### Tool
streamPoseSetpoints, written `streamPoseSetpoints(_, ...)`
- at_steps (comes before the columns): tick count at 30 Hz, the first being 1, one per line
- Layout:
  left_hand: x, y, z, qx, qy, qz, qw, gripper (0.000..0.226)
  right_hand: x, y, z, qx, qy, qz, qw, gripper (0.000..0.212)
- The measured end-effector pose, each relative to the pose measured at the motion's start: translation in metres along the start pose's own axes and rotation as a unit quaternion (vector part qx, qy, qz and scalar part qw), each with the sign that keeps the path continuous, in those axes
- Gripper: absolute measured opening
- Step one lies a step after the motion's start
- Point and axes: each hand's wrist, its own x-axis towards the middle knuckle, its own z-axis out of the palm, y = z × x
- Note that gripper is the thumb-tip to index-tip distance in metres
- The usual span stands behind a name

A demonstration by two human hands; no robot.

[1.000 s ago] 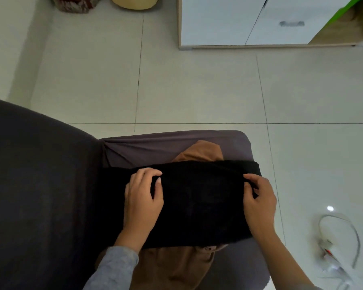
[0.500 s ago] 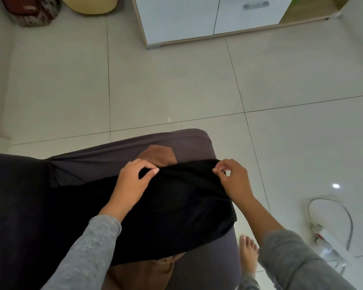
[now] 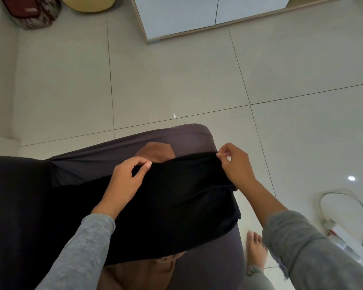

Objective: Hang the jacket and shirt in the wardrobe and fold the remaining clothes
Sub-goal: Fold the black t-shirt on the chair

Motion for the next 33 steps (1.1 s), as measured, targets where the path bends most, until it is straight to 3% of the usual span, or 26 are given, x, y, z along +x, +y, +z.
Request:
streamPoseSetpoints(3, 0.006, 0.006, -0.002, 0.017, -0.034, 0.006, 0.999, 0.012, -0.003, 0.011, 0.0, 0.089, -0.013, 0.069, 0.994, 0.007)
streamPoseSetpoints(6, 0.015, 0.016, 0.003, 0.055, -0.057, 0.04, 0.996, 0.018, -0.009, 0.031, 0.003, 0.087, -0.038, 0.214, 0.972, 0.027)
streamPoseSetpoints(9, 0.026, 0.036, 0.02, 0.074, -0.065, 0.073, 0.992, 0.021, -0.021, 0.048, 0.006, 0.146, -0.08, 0.361, 0.918, 0.042)
streamPoseSetpoints(11, 0.035, 0.052, 0.036, 0.102, -0.082, 0.088, 0.988, 0.023, -0.027, 0.052, 0.008, 0.236, -0.104, 0.402, 0.879, 0.043)
streamPoseSetpoints(14, 0.049, 0.075, 0.067, 0.174, -0.13, 0.101, 0.971, 0.024, -0.026, 0.056, 0.01, 0.383, -0.068, 0.388, 0.836, 0.007)
streamPoseSetpoints(15, 0.053, 0.08, 0.075, 0.198, -0.147, 0.102, 0.964, 0.024, -0.023, 0.058, 0.011, 0.435, -0.039, 0.381, 0.815, 0.005)
streamPoseSetpoints(17, 0.061, 0.091, 0.088, 0.242, -0.183, 0.096, 0.948, 0.023, -0.015, 0.062, 0.005, 0.544, 0.025, 0.362, 0.757, 0.022)
streamPoseSetpoints(19, 0.069, 0.099, 0.097, 0.269, -0.206, 0.079, 0.938, 0.019, -0.006, 0.067, -0.007, 0.597, 0.073, 0.337, 0.724, 0.032)
streamPoseSetpoints(25, 0.087, 0.111, 0.101, 0.263, -0.252, 0.002, 0.931, 0.02, 0.008, 0.073, -0.035, 0.641, 0.141, 0.282, 0.7, 0.034)
streamPoseSetpoints(29, 0.096, 0.122, 0.106, 0.299, -0.308, -0.006, 0.903, 0.037, 0.003, 0.071, -0.032, 0.654, 0.163, 0.289, 0.68, 0.039)
streamPoseSetpoints(31, 0.098, 0.124, 0.112, 0.314, -0.314, 0.002, 0.896, 0.034, -0.004, 0.069, -0.023, 0.654, 0.129, 0.321, 0.672, 0.045)
streamPoseSetpoints(33, 0.099, 0.124, 0.117, 0.296, -0.312, -0.01, 0.903, 0.029, -0.015, 0.06, -0.012, 0.642, 0.042, 0.372, 0.67, 0.052)
